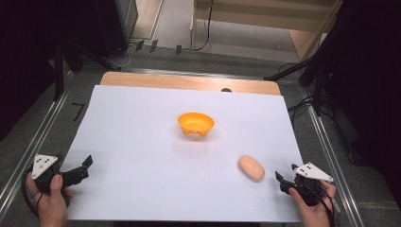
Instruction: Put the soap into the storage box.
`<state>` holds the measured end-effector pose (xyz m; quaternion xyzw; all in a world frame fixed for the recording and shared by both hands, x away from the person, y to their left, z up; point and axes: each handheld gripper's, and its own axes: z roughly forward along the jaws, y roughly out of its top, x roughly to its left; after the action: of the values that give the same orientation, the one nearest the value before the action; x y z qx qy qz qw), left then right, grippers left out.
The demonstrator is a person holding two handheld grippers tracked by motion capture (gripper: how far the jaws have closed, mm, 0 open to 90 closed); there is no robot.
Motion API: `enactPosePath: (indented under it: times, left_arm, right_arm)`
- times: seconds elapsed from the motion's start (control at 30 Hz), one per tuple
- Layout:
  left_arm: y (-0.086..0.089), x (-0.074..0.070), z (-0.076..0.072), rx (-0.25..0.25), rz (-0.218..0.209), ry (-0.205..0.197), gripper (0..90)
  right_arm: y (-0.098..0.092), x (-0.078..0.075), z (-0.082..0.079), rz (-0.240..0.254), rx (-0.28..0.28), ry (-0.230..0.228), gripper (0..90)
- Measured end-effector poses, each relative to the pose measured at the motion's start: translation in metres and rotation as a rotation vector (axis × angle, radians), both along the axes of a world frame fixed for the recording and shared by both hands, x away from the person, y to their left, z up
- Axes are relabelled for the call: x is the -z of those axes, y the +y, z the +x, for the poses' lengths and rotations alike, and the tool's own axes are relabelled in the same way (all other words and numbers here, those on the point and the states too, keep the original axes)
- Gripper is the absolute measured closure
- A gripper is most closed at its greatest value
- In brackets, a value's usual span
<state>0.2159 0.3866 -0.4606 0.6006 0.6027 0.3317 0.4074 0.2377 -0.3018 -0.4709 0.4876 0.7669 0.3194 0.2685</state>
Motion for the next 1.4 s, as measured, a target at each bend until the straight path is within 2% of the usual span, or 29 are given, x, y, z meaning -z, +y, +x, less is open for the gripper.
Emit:
enactPosePath:
  times: [0.13, 0.2, 0.27, 0.37, 0.47, 0.53, 0.57, 0.6, 0.73, 0.87, 0.97, 1.0, 1.13, 1.2, 1.4]
  left_arm:
    - [0.000, 0.000, 0.000, 0.001, 0.001, 0.000, 0.0]
    - [0.000, 0.000, 0.000, 0.001, 0.000, -0.001, 0.0]
    - [0.000, 0.000, 0.000, 0.001, 0.000, 0.000, 0.0]
    - [0.000, 0.000, 0.000, 0.002, -0.002, 0.000, 0.0]
    - [0.000, 0.000, 0.000, 0.001, -0.004, -0.001, 0.0]
    - [0.000, 0.000, 0.000, 0.000, -0.005, -0.001, 0.0]
    - [0.000, 0.000, 0.000, 0.002, -0.005, 0.001, 0.0]
    - [0.000, 0.000, 0.000, 0.002, -0.005, 0.001, 0.0]
    - [0.000, 0.000, 0.000, 0.001, -0.005, -0.001, 0.0]
    - [0.001, 0.000, 0.000, 0.002, -0.005, -0.001, 0.0]
    - [0.001, 0.000, -0.001, 0.002, -0.004, -0.002, 0.0]
    - [0.000, 0.000, 0.000, -0.001, -0.004, 0.001, 0.0]
    - [0.000, 0.000, 0.000, 0.005, 0.000, 0.000, 0.0]
    - [0.000, 0.000, 0.000, 0.005, -0.001, 0.000, 0.0]
    - [0.000, 0.000, 0.000, 0.007, 0.000, -0.001, 0.0]
  right_arm:
    - [0.002, -0.005, 0.009, -0.038, -0.081, 0.094, 33.2]
    - [0.005, -0.006, 0.012, -0.065, -0.096, 0.117, 35.5]
    - [0.008, -0.007, 0.013, -0.055, -0.103, 0.132, 36.5]
    - [0.016, -0.012, 0.014, -0.018, -0.148, 0.179, 37.9]
    - [0.018, -0.015, 0.017, -0.007, -0.157, 0.194, 37.0]
    - [0.018, -0.018, 0.019, -0.011, -0.173, 0.210, 33.5]
    - [0.019, -0.019, 0.023, -0.008, -0.206, 0.249, 30.3]
    - [0.020, -0.019, 0.024, -0.006, -0.221, 0.263, 28.2]
    - [0.024, -0.023, 0.029, -0.015, -0.278, 0.298, 21.9]
    - [0.032, -0.024, 0.036, -0.049, -0.295, 0.342, 16.1]
    - [0.035, -0.024, 0.039, -0.065, -0.301, 0.355, 15.3]
    - [0.040, -0.025, 0.042, -0.084, -0.315, 0.376, 13.5]
    - [0.048, -0.026, 0.048, -0.094, -0.344, 0.424, 13.6]
    - [0.053, -0.026, 0.051, -0.114, -0.343, 0.445, 14.2]
    - [0.065, -0.026, 0.058, -0.112, -0.330, 0.484, 16.1]
